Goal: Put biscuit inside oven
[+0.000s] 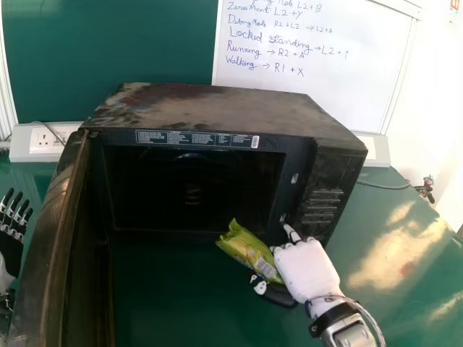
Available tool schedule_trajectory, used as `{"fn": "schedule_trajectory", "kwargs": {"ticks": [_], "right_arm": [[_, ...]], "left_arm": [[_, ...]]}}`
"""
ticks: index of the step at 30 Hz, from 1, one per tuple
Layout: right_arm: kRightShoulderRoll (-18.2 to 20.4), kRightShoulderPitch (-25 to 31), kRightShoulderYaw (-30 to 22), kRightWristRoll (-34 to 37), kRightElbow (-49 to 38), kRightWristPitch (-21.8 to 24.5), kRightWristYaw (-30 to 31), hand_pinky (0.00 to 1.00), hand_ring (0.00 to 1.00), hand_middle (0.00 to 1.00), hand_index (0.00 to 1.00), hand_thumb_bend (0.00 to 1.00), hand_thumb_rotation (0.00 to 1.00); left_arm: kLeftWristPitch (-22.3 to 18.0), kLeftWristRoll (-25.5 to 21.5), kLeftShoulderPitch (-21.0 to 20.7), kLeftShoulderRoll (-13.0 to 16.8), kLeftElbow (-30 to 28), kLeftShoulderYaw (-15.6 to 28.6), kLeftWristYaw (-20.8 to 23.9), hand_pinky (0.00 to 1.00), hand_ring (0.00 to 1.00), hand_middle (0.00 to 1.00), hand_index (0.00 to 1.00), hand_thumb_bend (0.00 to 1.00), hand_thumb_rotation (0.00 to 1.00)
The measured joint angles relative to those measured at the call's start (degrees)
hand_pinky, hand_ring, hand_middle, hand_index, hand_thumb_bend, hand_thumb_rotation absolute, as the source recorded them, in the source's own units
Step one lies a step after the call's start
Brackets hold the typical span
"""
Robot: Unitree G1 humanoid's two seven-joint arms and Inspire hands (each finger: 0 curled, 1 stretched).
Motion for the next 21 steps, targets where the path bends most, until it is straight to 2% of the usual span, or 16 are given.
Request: {"fn": "schedule_trajectory", "kwargs": {"ticks": [8, 13, 16, 20, 21], "right_arm": [[1.49, -3.07, 0.29, 1.38, 0.36, -0.61, 0.36, 0.40, 0.42, 0.48, 0.49, 0.53, 0.00], [2.58, -5.17, 0.90, 2.34, 0.67, -0.63, 1.95, 0.40, 0.43, 0.43, 0.54, 0.52, 0.00], [2.96, -6.76, 1.69, 2.08, 1.45, -0.67, 2.09, 0.38, 0.41, 0.47, 0.49, 0.53, 0.00], [3.11, -8.63, 3.03, 1.10, 2.32, -1.28, 2.09, 0.36, 0.40, 0.48, 0.49, 0.53, 0.00], [3.18, -9.16, 3.25, 0.94, 2.66, -1.56, 1.95, 0.37, 0.41, 0.45, 0.51, 0.53, 0.00]], "left_arm": [[-0.09, -0.01, -0.08, -0.08, 0.32, 0.00, -0.24, 1.00, 0.79, 0.83, 0.98, 0.00, 0.00], [-0.11, -0.01, -0.08, -0.22, 0.24, 0.02, -0.30, 1.00, 0.79, 0.83, 0.98, 0.00, 0.00], [-0.08, -0.05, -0.03, -0.34, -0.17, 0.01, -0.45, 1.00, 0.79, 0.83, 0.97, 0.00, 0.00], [-0.11, 0.01, 0.03, -0.59, -0.59, 0.00, -0.23, 0.92, 0.76, 0.81, 0.96, 0.00, 0.00], [-0.14, 0.01, 0.01, -0.60, -0.59, 0.01, -0.24, 0.92, 0.75, 0.81, 0.96, 0.00, 0.00]]}}
